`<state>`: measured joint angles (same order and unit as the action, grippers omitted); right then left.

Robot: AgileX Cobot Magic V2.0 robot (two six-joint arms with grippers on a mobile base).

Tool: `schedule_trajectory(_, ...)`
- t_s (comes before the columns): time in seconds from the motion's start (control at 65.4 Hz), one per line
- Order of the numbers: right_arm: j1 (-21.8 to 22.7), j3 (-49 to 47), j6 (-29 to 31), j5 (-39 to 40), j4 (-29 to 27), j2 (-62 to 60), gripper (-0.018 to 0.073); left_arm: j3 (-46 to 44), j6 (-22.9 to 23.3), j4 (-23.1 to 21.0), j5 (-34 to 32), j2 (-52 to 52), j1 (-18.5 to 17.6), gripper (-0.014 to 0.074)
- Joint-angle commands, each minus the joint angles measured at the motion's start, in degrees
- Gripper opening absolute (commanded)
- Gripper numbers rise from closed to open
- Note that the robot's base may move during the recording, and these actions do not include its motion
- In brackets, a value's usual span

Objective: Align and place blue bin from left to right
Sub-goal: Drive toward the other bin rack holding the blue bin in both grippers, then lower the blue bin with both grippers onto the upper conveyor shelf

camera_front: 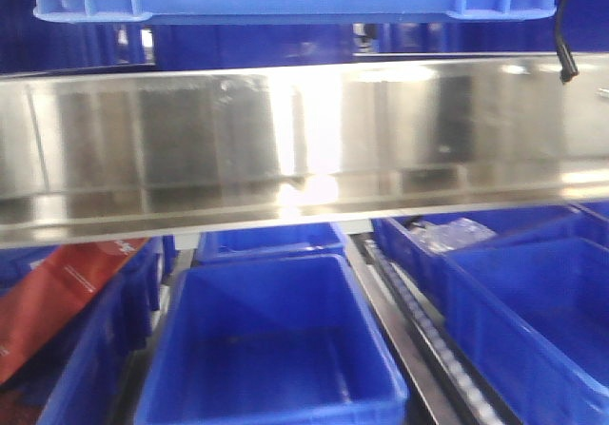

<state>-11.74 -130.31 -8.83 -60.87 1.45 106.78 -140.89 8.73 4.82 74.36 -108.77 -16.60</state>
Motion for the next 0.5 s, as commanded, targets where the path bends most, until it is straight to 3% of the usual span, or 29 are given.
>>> schedule_trajectory(0.0,-0.3,-1.1,0.8,6.0,-0.2,-1.2,-0.0070,-0.9,-1.0,-2.9,-4.4,1.7,-0.4,-0.0111)
schedule_trajectory(0.489,-0.3,-1.1,0.8,6.0,-0.2,-1.2,-0.0070,-0.9,-1.0,-2.9,-4.4,1.7,-0.4,-0.0111)
